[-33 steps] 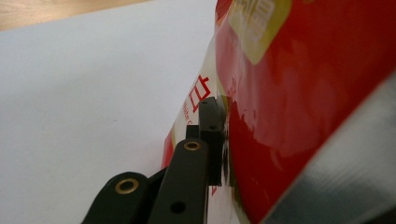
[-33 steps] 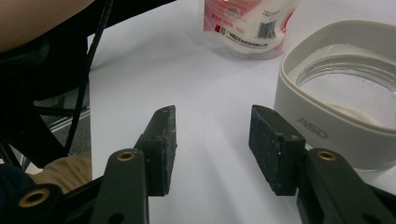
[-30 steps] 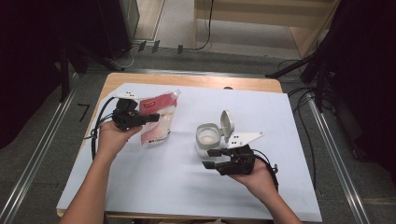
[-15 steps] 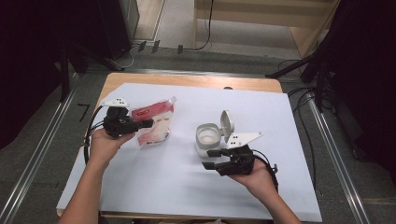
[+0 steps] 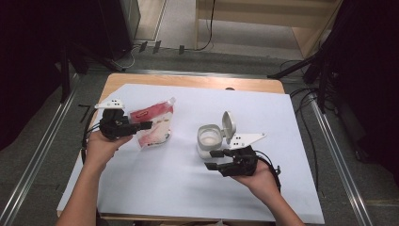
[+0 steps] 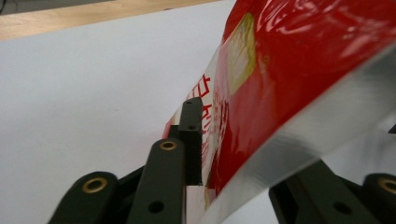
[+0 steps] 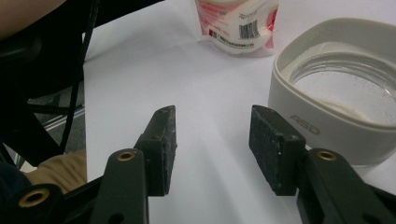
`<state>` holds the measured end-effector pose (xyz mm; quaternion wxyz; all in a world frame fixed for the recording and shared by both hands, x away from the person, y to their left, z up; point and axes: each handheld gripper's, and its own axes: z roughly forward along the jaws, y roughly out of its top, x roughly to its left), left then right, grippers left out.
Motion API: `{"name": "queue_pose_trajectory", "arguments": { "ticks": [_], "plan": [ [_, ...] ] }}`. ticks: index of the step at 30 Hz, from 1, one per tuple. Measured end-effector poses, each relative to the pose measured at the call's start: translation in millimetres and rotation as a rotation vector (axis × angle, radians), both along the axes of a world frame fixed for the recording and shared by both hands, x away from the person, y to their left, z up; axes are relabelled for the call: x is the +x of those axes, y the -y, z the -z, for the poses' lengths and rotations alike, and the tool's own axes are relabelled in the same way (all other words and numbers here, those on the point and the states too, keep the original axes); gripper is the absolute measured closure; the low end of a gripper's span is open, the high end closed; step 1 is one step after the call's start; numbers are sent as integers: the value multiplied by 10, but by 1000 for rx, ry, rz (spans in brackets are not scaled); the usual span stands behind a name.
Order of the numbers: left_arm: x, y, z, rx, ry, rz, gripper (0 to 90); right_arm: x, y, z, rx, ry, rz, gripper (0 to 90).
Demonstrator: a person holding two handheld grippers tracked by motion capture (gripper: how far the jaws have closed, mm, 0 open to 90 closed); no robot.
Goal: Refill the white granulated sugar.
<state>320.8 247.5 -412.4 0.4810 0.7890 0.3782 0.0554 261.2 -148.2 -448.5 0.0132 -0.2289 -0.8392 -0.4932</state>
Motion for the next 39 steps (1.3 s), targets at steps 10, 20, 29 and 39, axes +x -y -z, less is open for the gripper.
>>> {"name": "queue_pose_trajectory", "arguments": {
  "ticks": [10,20,29,39],
  "plan": [
    [-62,-1,-66,55,-25,-12,573,25,79,-43,15,2,15,519],
    [-178,-28,-170,104,-12,-1,500,47,198,-120,8,12,38,519],
    [-257,-199,-177,132,-32,0,499,39,290,-195,21,26,53,520],
    [-275,-404,-119,131,-47,-30,485,70,405,-214,21,28,81,527]
  ]
}}
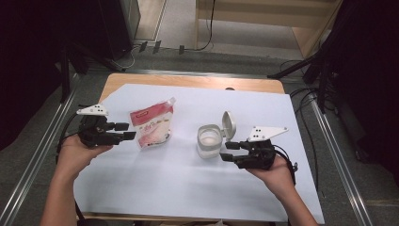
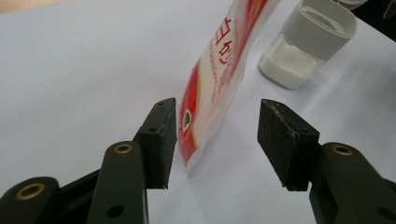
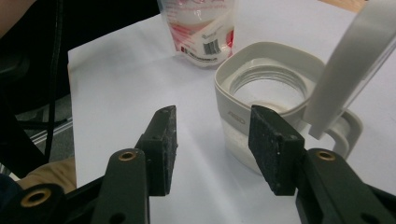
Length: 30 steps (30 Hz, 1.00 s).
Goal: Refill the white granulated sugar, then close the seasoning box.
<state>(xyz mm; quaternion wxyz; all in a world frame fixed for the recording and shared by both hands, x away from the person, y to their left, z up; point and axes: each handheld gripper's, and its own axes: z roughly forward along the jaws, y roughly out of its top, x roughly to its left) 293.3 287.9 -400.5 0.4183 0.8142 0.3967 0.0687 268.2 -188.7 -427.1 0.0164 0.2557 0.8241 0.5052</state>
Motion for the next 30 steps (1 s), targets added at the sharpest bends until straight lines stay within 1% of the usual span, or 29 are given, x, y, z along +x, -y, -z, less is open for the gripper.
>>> {"name": "queue_pose_trajectory", "arguments": {
  "ticks": [1,2,3,4,5,7,8,9,13,15,18,19,20,21,24,26,28,29,30],
  "plan": [
    [-3,-17,5,4,0,-11,485,2,8,0,1,-2,2,527],
    [-1,-39,9,9,-6,-10,484,5,18,-2,-3,-2,5,527],
    [2,-52,23,9,-3,-17,485,15,28,3,-7,1,7,527],
    [7,-91,40,30,-13,-19,486,19,35,5,-9,-2,10,527],
    [7,-91,40,30,-13,-19,486,19,35,5,-9,-2,10,527],
    [25,-135,88,19,-20,-31,485,32,56,13,-16,-2,14,527],
    [25,-135,88,19,-20,-31,486,38,62,16,-19,0,12,528],
    [37,-159,117,20,-24,-42,485,41,68,17,-19,0,13,528],
    [58,-198,160,18,-39,-49,481,53,89,21,-25,-2,14,529],
    [64,-223,177,22,-32,-54,479,56,103,10,-19,-23,7,534],
    [77,-243,179,14,-33,-64,482,56,115,3,-27,-19,4,541],
    [87,-259,182,10,-24,-72,483,65,143,2,-28,-19,8,544],
    [87,-259,182,10,-24,-72,485,65,143,2,-28,-19,8,544],
    [102,-264,192,2,-29,-87,485,75,176,-1,-32,-18,20,551],
    [119,-275,196,0,-36,-89,485,86,216,-10,-32,-21,28,561],
    [136,-274,201,-8,-38,-90,484,97,274,-38,-19,-28,34,602],
    [155,-267,206,3,-39,-96,484,104,310,-56,-21,-30,43,641],
    [155,-267,206,3,-39,-96,484,104,310,-56,-21,-30,43,641],
    [164,-259,214,5,-37,-99,484,109,330,-63,-23,-31,56,674]
  ]
}}
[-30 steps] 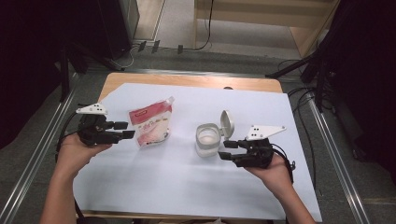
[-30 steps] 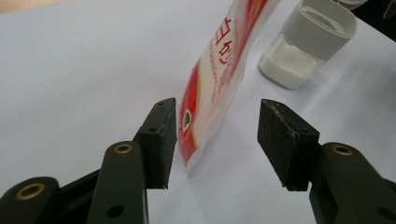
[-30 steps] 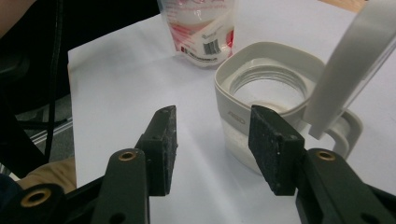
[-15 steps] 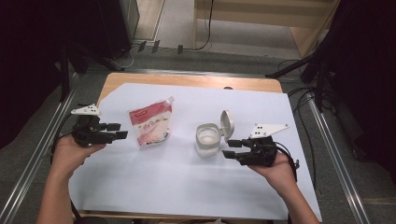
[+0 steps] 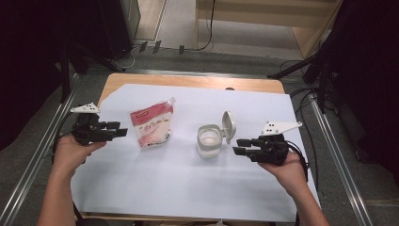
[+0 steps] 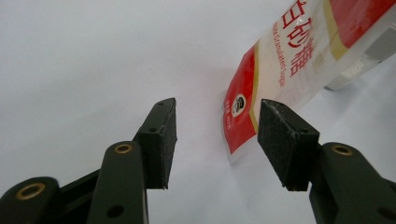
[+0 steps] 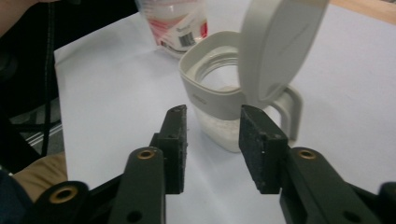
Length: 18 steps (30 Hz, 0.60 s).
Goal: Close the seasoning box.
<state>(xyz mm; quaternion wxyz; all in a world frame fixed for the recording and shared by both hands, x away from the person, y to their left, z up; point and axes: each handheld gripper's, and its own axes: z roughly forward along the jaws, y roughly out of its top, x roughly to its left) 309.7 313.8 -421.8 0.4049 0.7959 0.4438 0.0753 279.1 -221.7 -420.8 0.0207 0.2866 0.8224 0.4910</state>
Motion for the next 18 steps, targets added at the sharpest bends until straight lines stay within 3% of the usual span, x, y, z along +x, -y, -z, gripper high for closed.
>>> {"name": "queue_pose_trajectory", "arguments": {
  "ticks": [1,7,12,15,18],
  "plan": [
    [11,7,6,-4,-4,2,484,29,50,1,9,-15,20,736],
    [38,76,40,25,2,9,484,156,139,3,30,-35,70,893],
    [26,90,64,2,8,28,483,286,104,-26,25,-20,71,900],
    [39,123,95,33,-8,42,483,355,93,-30,29,-25,80,900],
    [38,141,107,29,-11,44,483,402,96,-28,36,-37,94,900]
  ]
}}
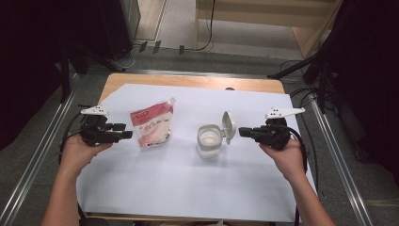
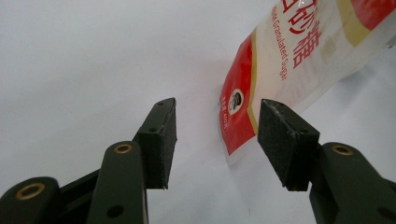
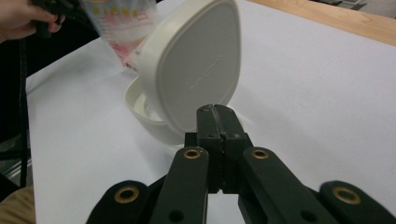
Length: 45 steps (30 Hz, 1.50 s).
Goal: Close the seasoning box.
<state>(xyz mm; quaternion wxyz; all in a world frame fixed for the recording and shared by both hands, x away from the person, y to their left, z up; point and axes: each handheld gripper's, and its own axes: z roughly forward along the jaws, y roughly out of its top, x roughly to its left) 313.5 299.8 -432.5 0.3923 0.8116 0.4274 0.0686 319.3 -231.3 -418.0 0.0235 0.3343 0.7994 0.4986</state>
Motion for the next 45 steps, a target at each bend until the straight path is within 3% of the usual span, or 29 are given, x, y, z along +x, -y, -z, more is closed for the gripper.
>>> {"name": "queue_pose_trajectory", "arguments": {
  "ticks": [3,9,11,15,23,34,45],
  "plan": [
    [1,7,4,-2,-4,11,480,91,-3,7,12,-25,30,900],
    [-10,-6,-2,-4,-2,7,479,214,-90,0,-12,-34,33,900],
    [-12,-11,-2,-3,-3,7,479,255,-121,1,2,-41,34,900],
    [-14,-18,-1,-2,3,-5,478,294,-190,-11,-21,-36,31,900],
    [-15,-11,2,-1,0,-12,477,361,-270,-31,-4,-44,43,900],
    [-15,-11,0,0,-4,-18,471,318,-382,-38,-19,-44,24,900],
    [-2,-10,13,6,-12,-25,468,219,-512,-90,-29,-14,-34,872]
  ]
}}
